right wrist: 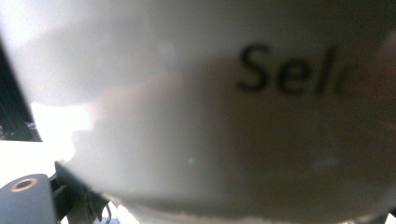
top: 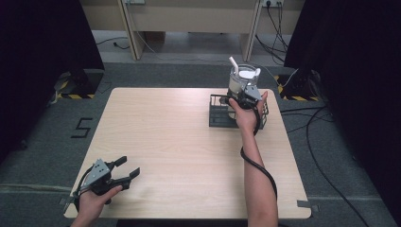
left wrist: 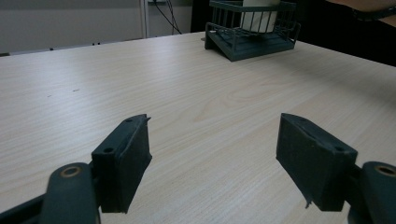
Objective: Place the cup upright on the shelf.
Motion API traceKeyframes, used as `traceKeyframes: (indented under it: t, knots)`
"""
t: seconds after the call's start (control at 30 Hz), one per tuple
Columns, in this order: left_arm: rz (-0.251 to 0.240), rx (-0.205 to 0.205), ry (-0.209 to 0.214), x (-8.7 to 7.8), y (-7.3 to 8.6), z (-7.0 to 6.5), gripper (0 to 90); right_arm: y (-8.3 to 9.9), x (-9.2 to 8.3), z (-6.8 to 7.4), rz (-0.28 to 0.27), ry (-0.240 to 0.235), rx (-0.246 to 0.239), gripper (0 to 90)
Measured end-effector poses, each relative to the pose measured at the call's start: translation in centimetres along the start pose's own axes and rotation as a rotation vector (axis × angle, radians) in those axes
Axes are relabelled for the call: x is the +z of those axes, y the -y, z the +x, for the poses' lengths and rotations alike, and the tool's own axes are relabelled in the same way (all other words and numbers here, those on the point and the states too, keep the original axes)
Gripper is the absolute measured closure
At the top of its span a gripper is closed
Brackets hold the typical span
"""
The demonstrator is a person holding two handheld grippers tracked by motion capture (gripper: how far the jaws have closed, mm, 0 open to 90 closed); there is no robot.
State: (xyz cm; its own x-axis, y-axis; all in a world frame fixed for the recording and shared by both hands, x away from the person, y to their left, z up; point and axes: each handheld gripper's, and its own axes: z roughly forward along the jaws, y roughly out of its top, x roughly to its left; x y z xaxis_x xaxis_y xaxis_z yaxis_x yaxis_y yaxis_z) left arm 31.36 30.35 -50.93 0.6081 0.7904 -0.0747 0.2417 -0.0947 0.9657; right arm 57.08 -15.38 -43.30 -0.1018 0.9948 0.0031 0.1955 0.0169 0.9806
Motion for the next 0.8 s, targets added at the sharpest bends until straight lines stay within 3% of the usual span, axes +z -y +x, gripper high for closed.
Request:
traceKeyframes:
  t: [0.13, 0.8]
  knots:
    - [0.001, 0.002, -0.001, 0.0, 0.0, -0.1, 24.9, 0.5, -0.3, 0.0, -0.003, -0.015, 0.024, 7.3]
    - [0.001, 0.006, -0.007, 0.0, -0.1, 0.0, 24.2, 1.0, -2.1, 0.5, -0.011, -0.006, 0.016, 3.3]
